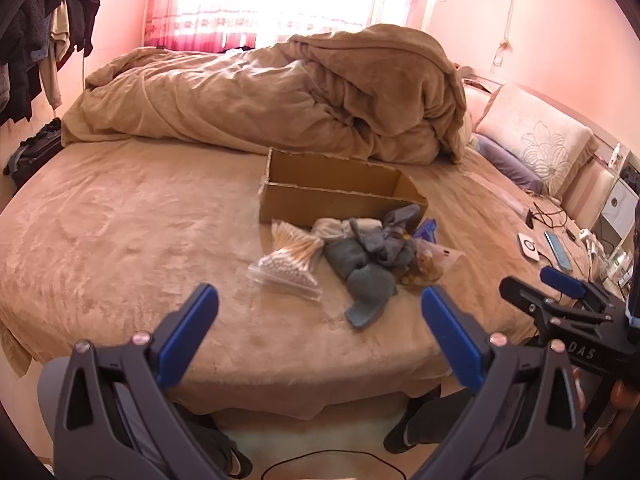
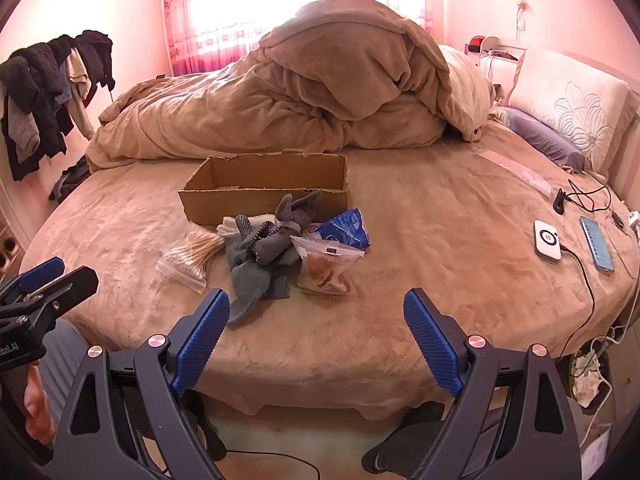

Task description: Organize objects

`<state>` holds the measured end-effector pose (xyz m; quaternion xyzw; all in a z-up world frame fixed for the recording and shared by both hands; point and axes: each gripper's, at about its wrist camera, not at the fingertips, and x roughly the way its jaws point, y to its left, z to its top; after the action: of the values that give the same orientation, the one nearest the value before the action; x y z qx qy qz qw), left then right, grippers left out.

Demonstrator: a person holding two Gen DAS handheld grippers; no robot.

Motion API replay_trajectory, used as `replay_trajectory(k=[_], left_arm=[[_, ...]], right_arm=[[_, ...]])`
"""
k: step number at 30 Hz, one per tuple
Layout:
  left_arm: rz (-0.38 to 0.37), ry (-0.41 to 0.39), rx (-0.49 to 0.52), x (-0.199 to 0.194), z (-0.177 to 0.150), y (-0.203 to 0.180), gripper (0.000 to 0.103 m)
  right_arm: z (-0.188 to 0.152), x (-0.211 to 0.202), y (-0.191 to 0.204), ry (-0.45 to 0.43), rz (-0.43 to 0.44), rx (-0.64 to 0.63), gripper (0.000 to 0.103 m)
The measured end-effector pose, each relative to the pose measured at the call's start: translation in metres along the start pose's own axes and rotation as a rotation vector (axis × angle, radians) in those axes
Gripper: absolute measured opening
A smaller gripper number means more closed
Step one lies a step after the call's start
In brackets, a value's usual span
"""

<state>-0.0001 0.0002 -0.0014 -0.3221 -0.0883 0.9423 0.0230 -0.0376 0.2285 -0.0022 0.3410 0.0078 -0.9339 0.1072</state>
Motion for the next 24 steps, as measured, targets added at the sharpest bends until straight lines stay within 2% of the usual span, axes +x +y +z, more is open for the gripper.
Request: replay_trajectory(k=[24], left_arm=[[-0.005, 0.004, -0.012, 0.0031, -0.0011, 0.0012, 0.102]], right_arm=[[-0.0004, 0.0031, -0.0028, 0.005, 0.01, 0.01, 0.091]])
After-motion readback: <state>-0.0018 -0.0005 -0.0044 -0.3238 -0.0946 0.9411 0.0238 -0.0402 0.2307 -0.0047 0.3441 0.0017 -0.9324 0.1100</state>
